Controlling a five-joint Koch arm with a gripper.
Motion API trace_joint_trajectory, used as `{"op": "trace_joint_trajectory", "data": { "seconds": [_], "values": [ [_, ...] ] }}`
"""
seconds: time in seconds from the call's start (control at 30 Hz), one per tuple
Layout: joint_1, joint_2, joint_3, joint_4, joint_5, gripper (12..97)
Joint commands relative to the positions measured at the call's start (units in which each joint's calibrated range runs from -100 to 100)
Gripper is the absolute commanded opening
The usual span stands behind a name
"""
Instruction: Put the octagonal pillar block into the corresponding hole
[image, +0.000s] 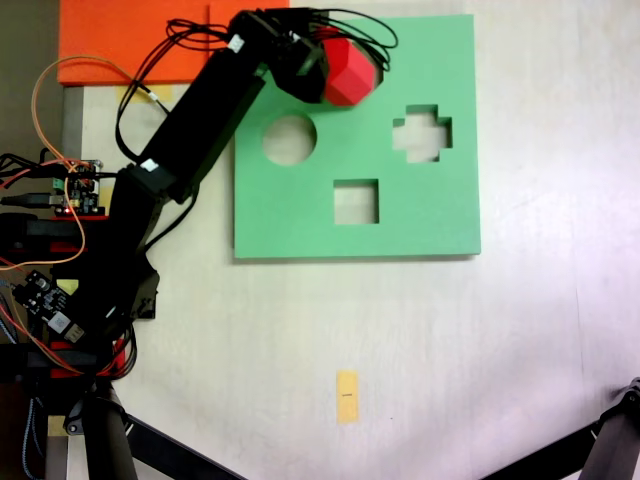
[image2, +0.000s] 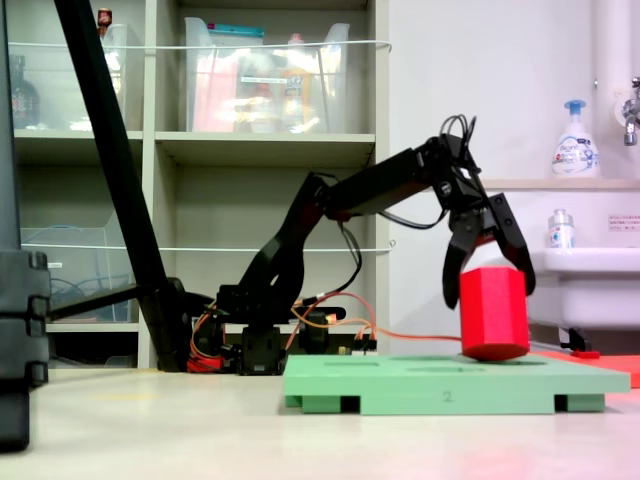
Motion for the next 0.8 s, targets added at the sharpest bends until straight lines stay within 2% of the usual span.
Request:
{"op": "trace_joint_trajectory", "data": {
  "seconds": [0.0, 0.77],
  "values": [
    [0.4, -0.3, 4.4, 5.4, 0.7, 34.7],
    [0.3, 3.7, 5.0, 10.0, 0.6, 34.7]
  ]
}}
